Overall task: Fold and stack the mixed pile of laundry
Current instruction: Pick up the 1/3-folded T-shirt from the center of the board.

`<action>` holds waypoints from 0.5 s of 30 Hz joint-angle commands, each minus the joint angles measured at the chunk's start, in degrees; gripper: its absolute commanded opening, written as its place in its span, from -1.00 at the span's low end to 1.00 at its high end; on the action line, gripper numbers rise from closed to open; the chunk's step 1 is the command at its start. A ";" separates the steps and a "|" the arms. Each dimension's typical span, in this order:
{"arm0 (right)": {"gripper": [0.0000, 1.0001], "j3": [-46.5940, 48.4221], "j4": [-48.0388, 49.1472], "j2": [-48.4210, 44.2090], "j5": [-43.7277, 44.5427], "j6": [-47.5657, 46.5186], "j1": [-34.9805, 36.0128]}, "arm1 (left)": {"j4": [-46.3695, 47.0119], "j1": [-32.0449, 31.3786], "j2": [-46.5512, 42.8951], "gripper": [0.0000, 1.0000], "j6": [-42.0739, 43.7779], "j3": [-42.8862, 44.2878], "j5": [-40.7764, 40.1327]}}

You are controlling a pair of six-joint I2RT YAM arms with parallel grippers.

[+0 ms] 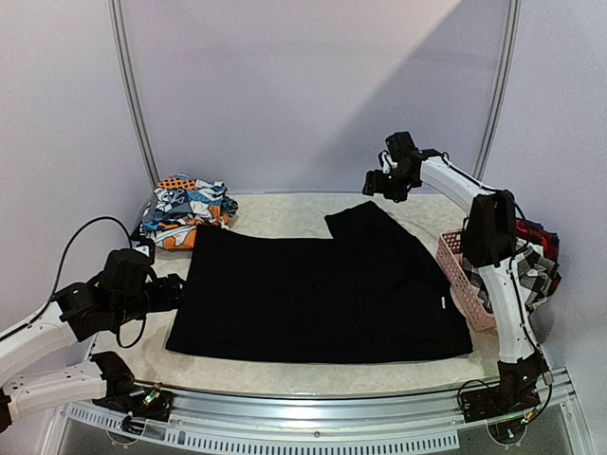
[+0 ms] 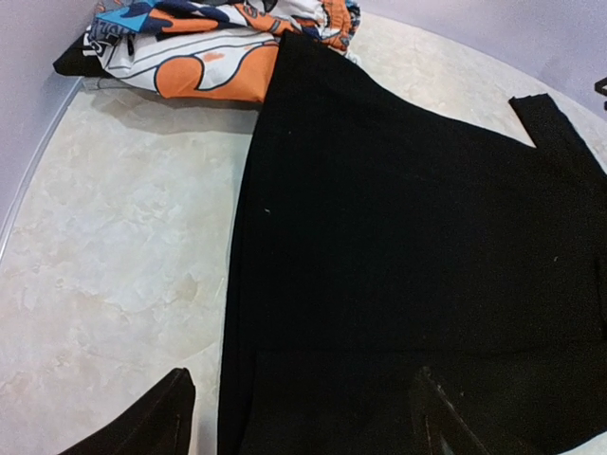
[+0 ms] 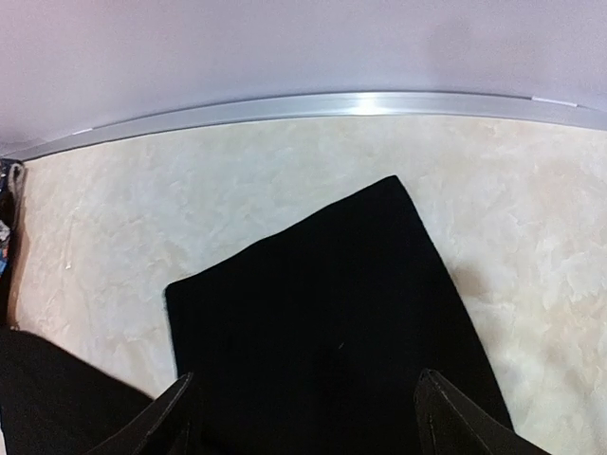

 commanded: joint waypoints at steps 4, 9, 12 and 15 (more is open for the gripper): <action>0.60 6.00 5.15 7.78 -7.19 1.31 -2.77 | 3.93 0.21 0.68 0.58 0.28 -2.73 1.75; 0.57 8.93 11.16 12.88 -12.92 6.08 -6.19 | 4.79 0.26 1.58 0.57 0.23 -2.75 2.65; 0.55 10.77 13.02 15.90 -15.83 9.43 -7.97 | 5.07 0.24 2.28 0.56 0.25 -2.51 2.81; 0.54 11.35 14.35 18.14 -18.15 11.69 -9.24 | 5.42 0.26 3.06 0.55 0.06 -2.42 2.87</action>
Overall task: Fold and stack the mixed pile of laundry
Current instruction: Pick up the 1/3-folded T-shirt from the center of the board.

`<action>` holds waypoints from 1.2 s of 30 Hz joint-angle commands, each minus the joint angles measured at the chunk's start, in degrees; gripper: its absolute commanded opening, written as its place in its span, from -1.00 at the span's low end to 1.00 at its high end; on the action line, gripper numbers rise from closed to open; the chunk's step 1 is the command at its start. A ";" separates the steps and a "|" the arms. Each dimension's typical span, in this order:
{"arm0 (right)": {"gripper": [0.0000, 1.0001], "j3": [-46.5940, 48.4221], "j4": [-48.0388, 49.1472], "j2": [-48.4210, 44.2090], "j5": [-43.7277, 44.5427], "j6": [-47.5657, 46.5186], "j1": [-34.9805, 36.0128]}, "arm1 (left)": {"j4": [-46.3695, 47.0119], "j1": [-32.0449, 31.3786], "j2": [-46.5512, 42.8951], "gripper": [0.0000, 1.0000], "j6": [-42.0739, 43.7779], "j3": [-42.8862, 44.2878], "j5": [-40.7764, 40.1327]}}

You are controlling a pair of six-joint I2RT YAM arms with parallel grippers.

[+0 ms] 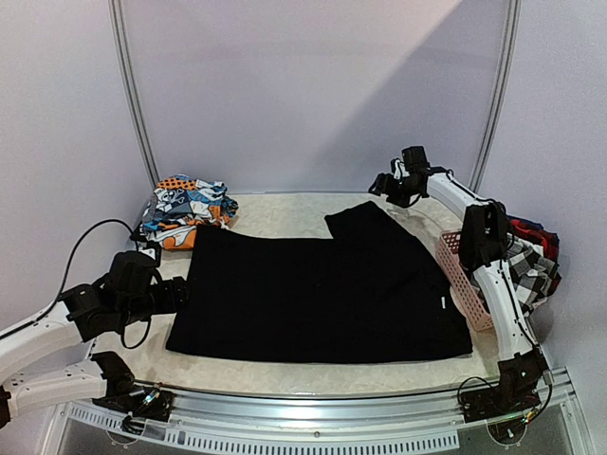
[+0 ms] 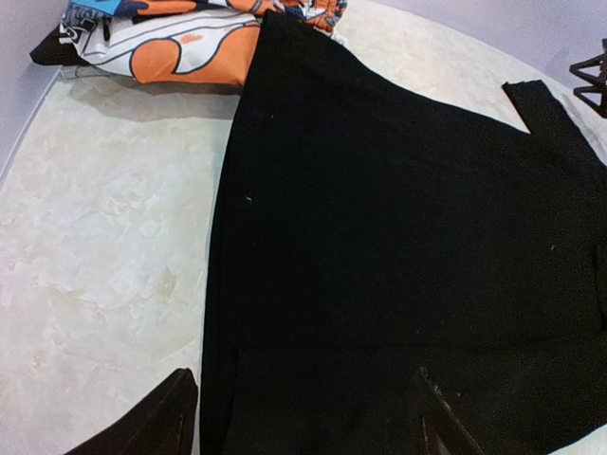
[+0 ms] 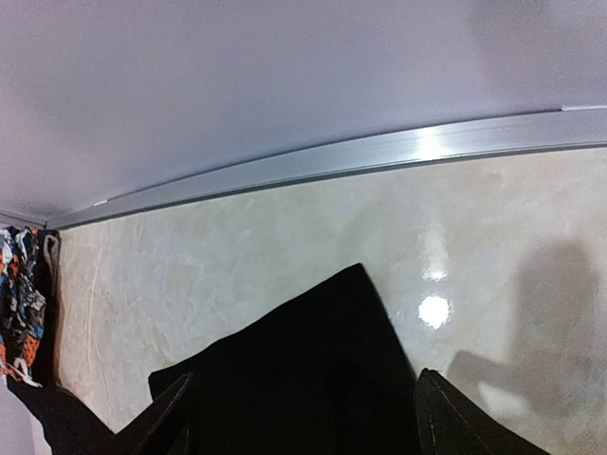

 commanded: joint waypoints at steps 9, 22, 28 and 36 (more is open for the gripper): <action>0.50 2.44 5.20 7.60 -10.81 8.82 -3.71 | 2.50 0.22 2.97 0.51 -0.58 -0.71 1.11; 0.22 2.37 -1.58 8.66 -19.63 6.72 -3.08 | 2.80 0.17 2.12 0.48 -0.67 -0.51 2.54; -0.11 2.19 -2.34 8.70 -19.27 5.49 -2.77 | 2.96 0.17 2.47 0.47 -0.59 -0.68 2.54; -0.85 2.19 -2.16 8.42 -16.36 4.64 -2.72 | 5.09 0.17 5.38 0.45 0.05 -0.53 1.80</action>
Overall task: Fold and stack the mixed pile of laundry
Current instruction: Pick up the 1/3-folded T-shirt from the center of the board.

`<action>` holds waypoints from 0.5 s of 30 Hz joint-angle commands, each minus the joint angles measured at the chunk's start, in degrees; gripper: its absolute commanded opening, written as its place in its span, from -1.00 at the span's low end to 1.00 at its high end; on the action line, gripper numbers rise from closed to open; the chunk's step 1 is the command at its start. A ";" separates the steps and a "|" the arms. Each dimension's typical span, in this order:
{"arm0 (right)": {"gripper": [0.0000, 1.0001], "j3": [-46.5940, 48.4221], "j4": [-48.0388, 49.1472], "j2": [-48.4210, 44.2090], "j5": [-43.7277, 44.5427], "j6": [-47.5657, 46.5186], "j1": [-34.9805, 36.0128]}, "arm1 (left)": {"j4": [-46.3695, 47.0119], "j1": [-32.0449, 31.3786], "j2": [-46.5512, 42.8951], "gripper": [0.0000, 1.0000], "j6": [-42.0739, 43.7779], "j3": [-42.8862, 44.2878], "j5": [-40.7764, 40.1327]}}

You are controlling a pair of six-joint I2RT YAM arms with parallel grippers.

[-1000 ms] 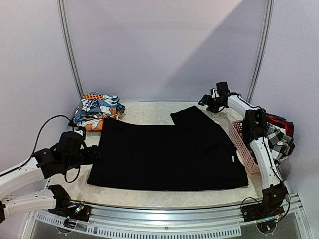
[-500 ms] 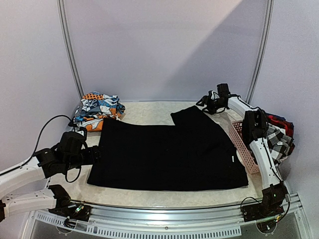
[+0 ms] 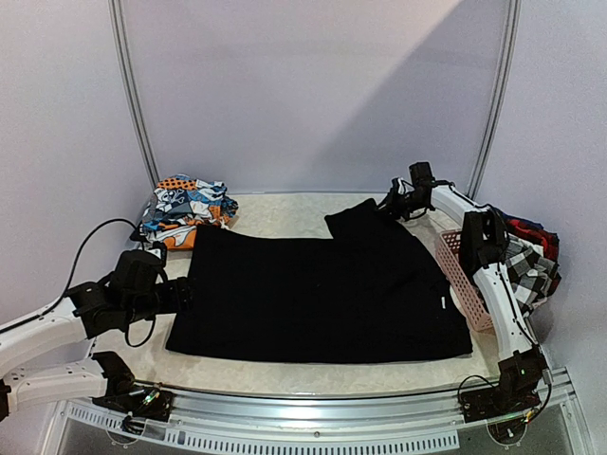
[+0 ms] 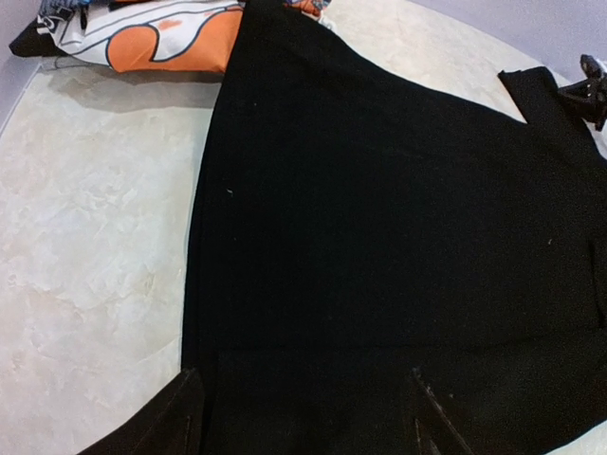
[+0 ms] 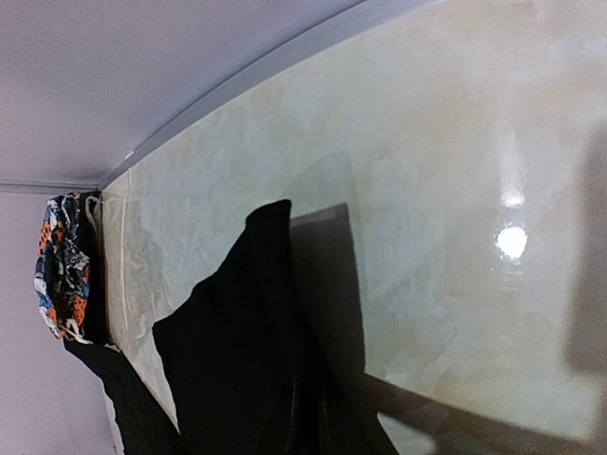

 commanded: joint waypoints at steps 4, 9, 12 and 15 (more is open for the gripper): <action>-1.00 0.44 -1.50 1.39 4.03 -1.69 0.37 | 3.55 0.17 5.03 0.45 1.05 0.67 -1.07; -1.00 -0.67 -1.89 -0.43 4.10 -2.50 0.36 | 3.83 0.49 10.25 0.44 1.22 3.53 -3.70; -1.00 -3.47 -2.47 -3.93 4.92 -3.69 1.22 | 3.49 1.55 14.05 0.38 2.04 6.20 -5.54; -1.00 -7.52 -2.84 -8.78 5.33 -6.61 2.06 | 4.39 4.35 18.60 0.30 3.25 8.99 -4.83</action>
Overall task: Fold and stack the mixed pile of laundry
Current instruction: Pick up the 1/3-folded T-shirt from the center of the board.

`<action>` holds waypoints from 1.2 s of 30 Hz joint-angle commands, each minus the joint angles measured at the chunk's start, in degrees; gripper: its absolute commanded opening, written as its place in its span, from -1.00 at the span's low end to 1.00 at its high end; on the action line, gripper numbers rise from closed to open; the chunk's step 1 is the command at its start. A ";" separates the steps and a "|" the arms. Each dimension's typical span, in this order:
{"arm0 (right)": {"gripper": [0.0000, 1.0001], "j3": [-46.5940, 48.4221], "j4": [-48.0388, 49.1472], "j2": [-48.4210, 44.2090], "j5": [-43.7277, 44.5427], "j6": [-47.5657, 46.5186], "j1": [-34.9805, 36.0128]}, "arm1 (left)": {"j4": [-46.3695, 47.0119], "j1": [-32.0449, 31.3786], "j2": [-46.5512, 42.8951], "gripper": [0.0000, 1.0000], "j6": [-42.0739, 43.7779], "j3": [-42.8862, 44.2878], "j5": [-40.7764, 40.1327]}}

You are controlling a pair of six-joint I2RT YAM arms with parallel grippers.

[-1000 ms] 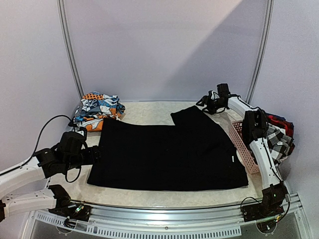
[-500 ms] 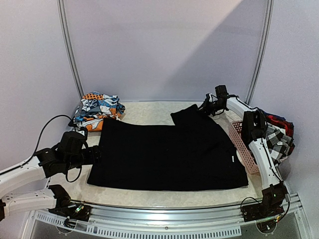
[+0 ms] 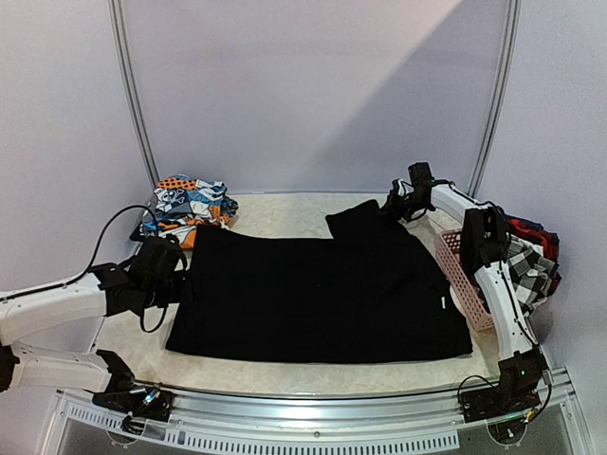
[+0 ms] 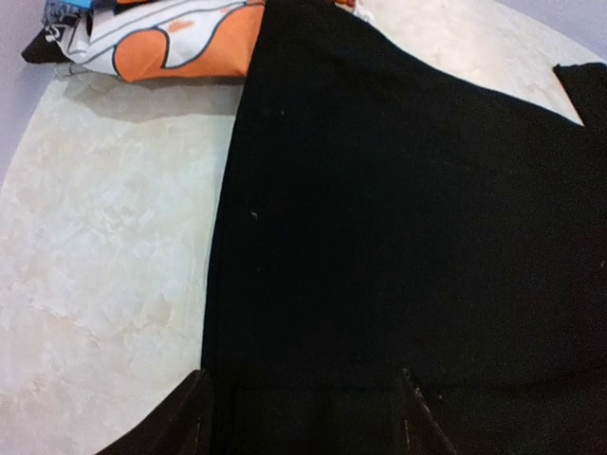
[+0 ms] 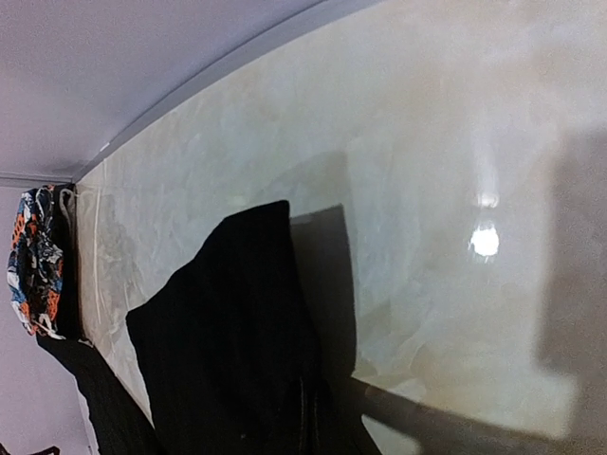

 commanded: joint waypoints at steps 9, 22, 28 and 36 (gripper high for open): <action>-1.00 -14.84 -0.02 -17.00 1.87 -5.74 2.49 | 8.40 13.09 22.70 0.15 8.33 16.19 3.89; -1.00 -18.55 0.04 -19.73 1.59 -6.94 3.33 | 10.48 23.47 46.14 0.08 12.02 34.97 15.60; -1.00 -19.31 0.13 -20.72 1.69 -7.20 3.50 | 10.65 24.89 50.23 -0.04 13.15 40.38 18.69; -1.00 -19.51 -0.28 -20.99 1.97 -7.29 3.53 | 10.24 24.93 53.32 -0.26 13.21 43.81 20.64</action>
